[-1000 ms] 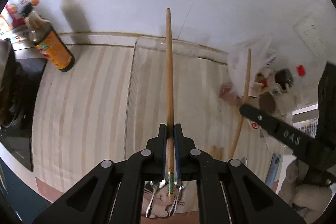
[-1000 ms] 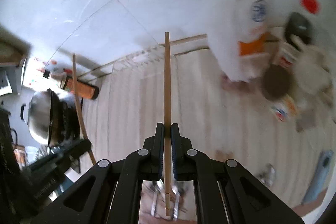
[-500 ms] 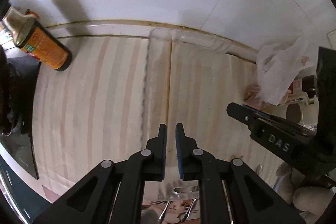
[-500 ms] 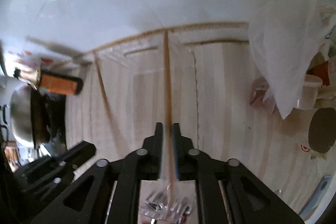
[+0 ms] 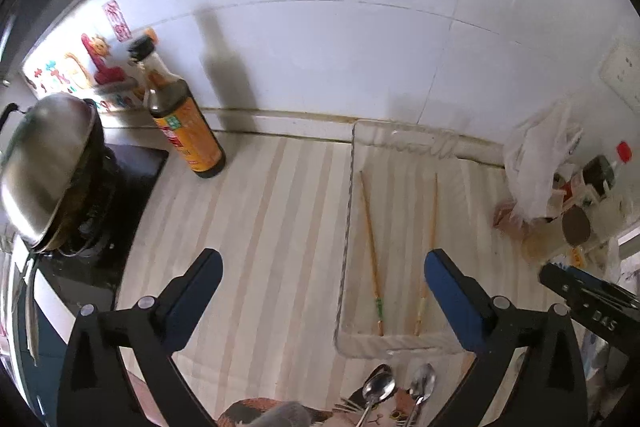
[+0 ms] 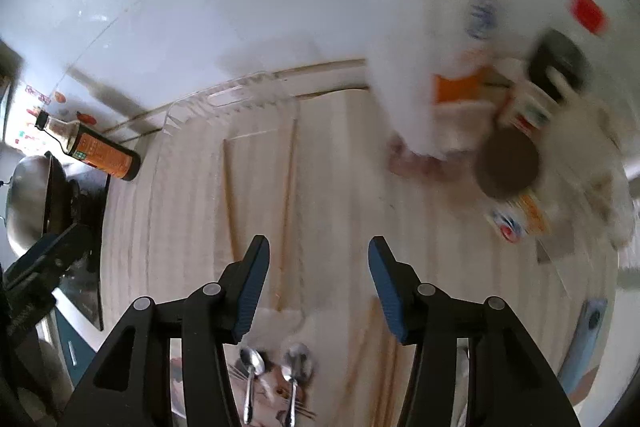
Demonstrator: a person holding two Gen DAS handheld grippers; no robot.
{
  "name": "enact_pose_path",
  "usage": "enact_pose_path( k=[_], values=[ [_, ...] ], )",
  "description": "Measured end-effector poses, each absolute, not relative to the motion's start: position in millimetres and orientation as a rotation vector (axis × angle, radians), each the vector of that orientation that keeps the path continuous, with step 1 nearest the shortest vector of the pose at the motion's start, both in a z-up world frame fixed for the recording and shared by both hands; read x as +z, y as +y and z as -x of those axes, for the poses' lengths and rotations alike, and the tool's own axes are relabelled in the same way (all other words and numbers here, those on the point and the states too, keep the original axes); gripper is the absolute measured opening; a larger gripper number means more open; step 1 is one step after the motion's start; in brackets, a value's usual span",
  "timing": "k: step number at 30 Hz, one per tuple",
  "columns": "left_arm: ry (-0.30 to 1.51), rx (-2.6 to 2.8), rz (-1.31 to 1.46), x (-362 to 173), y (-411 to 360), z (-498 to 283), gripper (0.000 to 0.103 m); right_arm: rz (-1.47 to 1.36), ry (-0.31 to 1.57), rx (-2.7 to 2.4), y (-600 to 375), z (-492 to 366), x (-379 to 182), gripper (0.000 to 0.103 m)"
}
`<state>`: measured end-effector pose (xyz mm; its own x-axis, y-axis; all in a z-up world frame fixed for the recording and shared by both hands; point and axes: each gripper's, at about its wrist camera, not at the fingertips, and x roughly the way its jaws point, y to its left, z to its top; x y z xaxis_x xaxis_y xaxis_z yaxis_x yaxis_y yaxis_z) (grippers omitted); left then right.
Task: Organize utensils
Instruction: 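Open the left tool over the basket while the right tool releases its chopstick there, then return the left tool to grasp a chopstick while the right tool grasps another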
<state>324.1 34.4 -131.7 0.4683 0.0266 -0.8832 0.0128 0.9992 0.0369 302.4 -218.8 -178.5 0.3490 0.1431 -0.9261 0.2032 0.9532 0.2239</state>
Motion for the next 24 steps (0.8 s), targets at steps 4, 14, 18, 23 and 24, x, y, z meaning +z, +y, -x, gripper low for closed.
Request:
enact_pose_path(
  k=[4, 14, 18, 23, 24],
  values=[
    [1.091, 0.014, -0.065, -142, 31, -303, 0.103, -0.303, 1.192, -0.086, -229, -265, -183, 0.06],
    [1.207, 0.008, -0.178, -207, 3, -245, 0.103, -0.395, 1.371, -0.117, -253, -184, -257, 0.03],
    [1.247, -0.008, -0.233, -228, -14, -232, 0.103, -0.438, 1.433, -0.137, -259, -162, -293, 0.025],
    [1.283, -0.075, -0.272, -240, -38, -222, 0.09, -0.444, 1.439, -0.124, -256, -154, -320, 0.017],
    [1.301, -0.096, -0.269, -244, -42, -221, 0.086, -0.417, 1.436, -0.124, -254, -154, -320, 0.013]
  ],
)
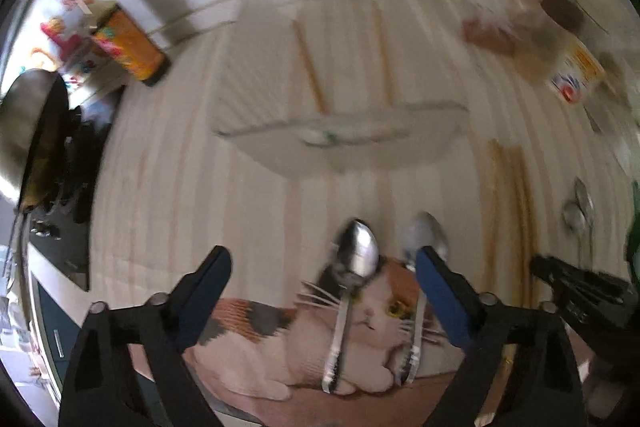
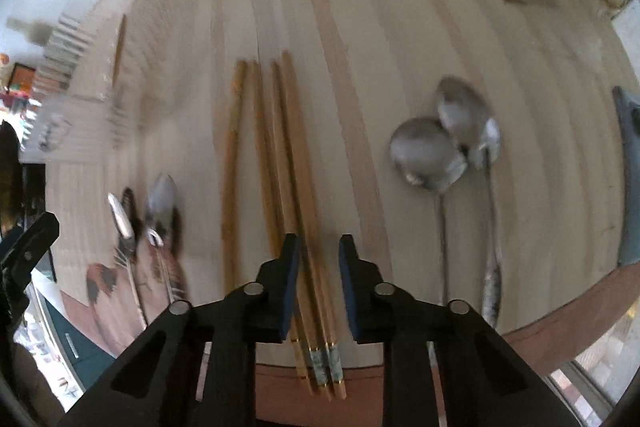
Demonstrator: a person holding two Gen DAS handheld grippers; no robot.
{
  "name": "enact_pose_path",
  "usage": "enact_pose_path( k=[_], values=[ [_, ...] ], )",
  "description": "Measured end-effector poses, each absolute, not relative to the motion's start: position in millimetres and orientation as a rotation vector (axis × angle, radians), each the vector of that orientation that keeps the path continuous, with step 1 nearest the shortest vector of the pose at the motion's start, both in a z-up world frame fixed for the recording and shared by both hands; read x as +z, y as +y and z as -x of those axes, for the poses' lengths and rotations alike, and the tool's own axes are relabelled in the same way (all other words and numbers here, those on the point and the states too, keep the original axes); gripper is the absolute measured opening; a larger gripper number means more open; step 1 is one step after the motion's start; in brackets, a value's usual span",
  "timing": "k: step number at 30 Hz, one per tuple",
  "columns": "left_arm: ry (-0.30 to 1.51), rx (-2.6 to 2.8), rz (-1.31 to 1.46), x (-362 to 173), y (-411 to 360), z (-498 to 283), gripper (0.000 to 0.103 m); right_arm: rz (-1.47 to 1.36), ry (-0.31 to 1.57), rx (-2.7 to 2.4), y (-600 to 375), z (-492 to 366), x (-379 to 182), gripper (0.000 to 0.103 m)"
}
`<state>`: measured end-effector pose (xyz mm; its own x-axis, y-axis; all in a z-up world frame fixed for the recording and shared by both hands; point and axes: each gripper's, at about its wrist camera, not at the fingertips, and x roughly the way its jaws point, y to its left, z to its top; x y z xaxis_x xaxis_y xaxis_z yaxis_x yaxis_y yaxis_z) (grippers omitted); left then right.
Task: Organize utensils
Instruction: 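Return the left tool to grasp a chopstick while the right tool grasps another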
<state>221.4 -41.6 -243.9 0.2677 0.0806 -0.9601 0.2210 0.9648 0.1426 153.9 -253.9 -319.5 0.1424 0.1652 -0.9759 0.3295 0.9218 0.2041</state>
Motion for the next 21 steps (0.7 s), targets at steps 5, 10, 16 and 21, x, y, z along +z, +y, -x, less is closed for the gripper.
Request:
enact_pose_path(
  k=[5, 10, 16, 21],
  values=[
    [1.394, -0.233, -0.248, -261, -69, -214, 0.061, -0.368, 1.447, -0.157, -255, -150, -318, 0.005],
    [1.461, -0.346, -0.295, -282, -107, -204, 0.051, -0.397, 1.459, -0.214, -275, -129, -318, 0.005],
    [1.485, -0.397, -0.376, -299, -140, -196, 0.047, -0.442, 1.474, -0.232, -293, -104, -322, 0.006],
    [1.494, -0.407, -0.422, -312, -153, -191, 0.047, -0.493, 1.477, -0.254, -309, -87, -323, 0.006]
  ],
)
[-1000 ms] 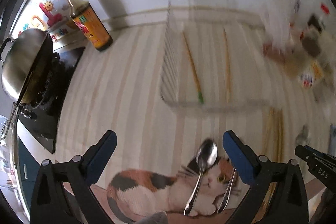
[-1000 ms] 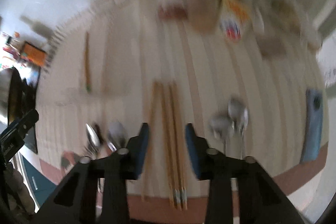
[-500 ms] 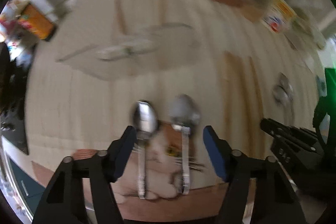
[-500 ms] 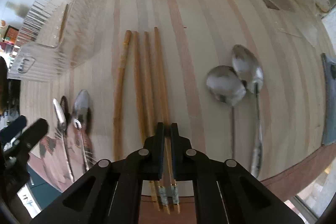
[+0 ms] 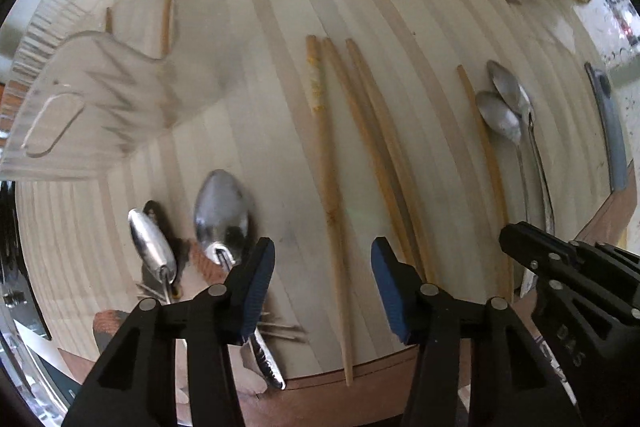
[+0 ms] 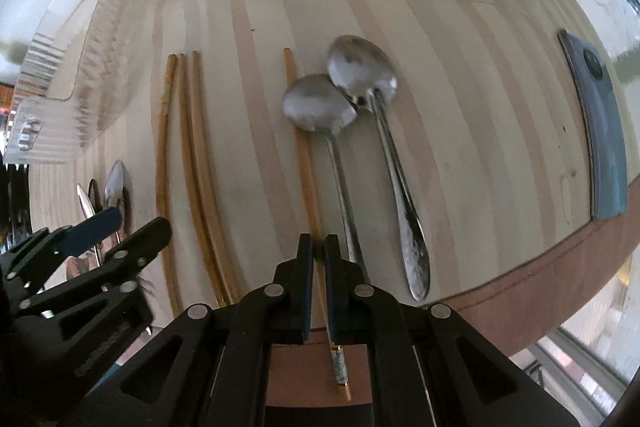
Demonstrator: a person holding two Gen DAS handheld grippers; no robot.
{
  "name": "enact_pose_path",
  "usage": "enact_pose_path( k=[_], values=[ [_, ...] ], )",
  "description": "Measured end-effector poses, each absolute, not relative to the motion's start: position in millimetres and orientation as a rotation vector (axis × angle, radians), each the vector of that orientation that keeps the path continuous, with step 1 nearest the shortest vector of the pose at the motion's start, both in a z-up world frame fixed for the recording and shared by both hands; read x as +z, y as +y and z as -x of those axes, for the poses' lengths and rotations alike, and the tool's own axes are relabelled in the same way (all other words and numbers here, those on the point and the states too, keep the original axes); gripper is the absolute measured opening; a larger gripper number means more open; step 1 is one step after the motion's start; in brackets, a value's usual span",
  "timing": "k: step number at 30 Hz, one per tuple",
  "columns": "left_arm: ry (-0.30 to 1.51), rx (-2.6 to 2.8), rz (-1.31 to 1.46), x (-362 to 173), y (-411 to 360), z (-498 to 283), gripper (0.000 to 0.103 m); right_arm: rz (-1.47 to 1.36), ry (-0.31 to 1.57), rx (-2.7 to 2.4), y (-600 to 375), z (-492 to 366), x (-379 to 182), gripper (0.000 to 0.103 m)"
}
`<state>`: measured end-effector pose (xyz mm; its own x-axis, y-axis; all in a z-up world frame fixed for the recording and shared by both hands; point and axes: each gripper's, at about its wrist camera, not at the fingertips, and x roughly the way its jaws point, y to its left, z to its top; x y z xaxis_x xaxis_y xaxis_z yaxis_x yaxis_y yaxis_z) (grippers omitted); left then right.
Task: Organize utensils
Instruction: 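Return the left tool to grasp a chopstick while the right tool grasps another, then carry the left tool's chopstick to the basket while the right tool carries its chopstick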
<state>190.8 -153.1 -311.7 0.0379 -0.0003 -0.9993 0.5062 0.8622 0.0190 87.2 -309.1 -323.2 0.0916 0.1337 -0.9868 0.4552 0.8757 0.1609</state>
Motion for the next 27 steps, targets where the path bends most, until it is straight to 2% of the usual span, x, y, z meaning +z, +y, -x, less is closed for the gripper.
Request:
enact_pose_path(
  k=[2, 4, 7, 14, 21, 23, 27],
  values=[
    [1.504, -0.408, -0.426, -318, -154, -190, 0.034, -0.506, 1.48, -0.256, -313, -84, -324, 0.006],
    [1.503, -0.416, -0.409, -320, -152, -189, 0.029, -0.517, 1.481, -0.256, -317, -81, -326, 0.006],
    [1.506, -0.413, -0.389, -322, -151, -188, 0.005, -0.504, 1.484, -0.253, -322, -71, -329, 0.007],
    [1.549, -0.332, -0.269, -325, -120, -185, 0.005, -0.421, 1.497, -0.265, -301, -87, -329, 0.007],
    [1.548, -0.342, -0.264, -327, -122, -179, 0.005, -0.385, 1.537, -0.241, -282, -80, -331, 0.007],
    [1.553, -0.35, -0.264, -325, -119, -182, 0.009, -0.39, 1.534, -0.243, -278, -75, -332, 0.007],
    [1.561, -0.358, -0.294, -321, -113, -199, 0.01, -0.354, 1.558, -0.235, -272, -77, -332, 0.007]
  ],
)
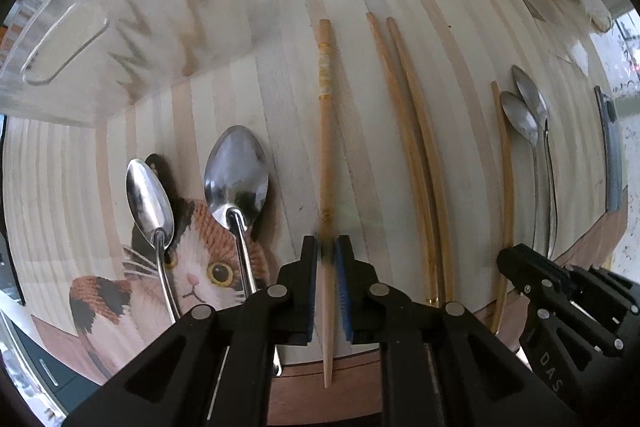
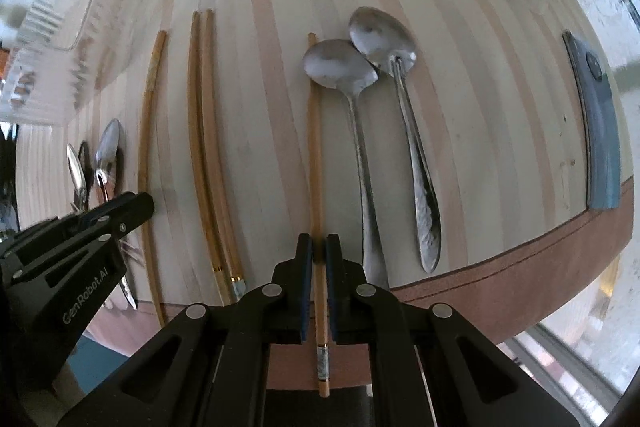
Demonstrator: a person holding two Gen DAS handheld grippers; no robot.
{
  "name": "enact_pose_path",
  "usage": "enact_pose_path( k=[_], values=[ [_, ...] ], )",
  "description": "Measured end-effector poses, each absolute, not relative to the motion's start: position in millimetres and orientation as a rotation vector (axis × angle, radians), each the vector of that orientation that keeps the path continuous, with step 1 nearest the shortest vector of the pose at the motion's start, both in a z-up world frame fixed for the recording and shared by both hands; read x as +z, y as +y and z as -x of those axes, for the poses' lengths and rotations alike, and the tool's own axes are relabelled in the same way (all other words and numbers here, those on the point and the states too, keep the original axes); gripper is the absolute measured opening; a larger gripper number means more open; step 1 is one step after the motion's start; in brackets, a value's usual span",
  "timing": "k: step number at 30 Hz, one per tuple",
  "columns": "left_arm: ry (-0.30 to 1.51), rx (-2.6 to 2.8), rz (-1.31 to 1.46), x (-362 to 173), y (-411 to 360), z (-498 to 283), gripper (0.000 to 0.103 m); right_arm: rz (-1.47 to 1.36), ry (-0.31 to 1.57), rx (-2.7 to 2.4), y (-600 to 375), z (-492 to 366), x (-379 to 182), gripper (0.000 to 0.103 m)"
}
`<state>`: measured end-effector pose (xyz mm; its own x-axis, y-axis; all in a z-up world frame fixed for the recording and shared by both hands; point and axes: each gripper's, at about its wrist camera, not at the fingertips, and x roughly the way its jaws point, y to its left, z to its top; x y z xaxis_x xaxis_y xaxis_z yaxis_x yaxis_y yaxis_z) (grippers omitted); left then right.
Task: Organize utensils
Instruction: 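Carry the left tool's chopstick to the basket while the right tool carries its chopstick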
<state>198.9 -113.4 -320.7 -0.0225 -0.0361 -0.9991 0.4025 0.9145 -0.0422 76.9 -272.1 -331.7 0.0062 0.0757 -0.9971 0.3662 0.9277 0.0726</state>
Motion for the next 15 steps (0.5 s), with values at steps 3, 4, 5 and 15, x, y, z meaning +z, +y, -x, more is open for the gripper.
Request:
enact_pose_path(
  k=[3, 4, 5, 15],
  values=[
    [1.559, -0.358, -0.309, -320, -120, -195, 0.01, -0.33, 1.565, -0.238, -260, -89, -327, 0.007],
    [1.559, -0.358, -0.311, -320, -121, -194, 0.01, -0.325, 1.564, -0.241, -257, -100, -329, 0.007],
    [1.558, -0.358, -0.313, -321, -123, -194, 0.01, -0.318, 1.563, -0.245, -255, -102, -329, 0.007],
    [1.499, -0.351, -0.354, -307, -133, -185, 0.004, -0.353, 1.533, -0.268, -250, -107, -322, 0.007]
  ],
)
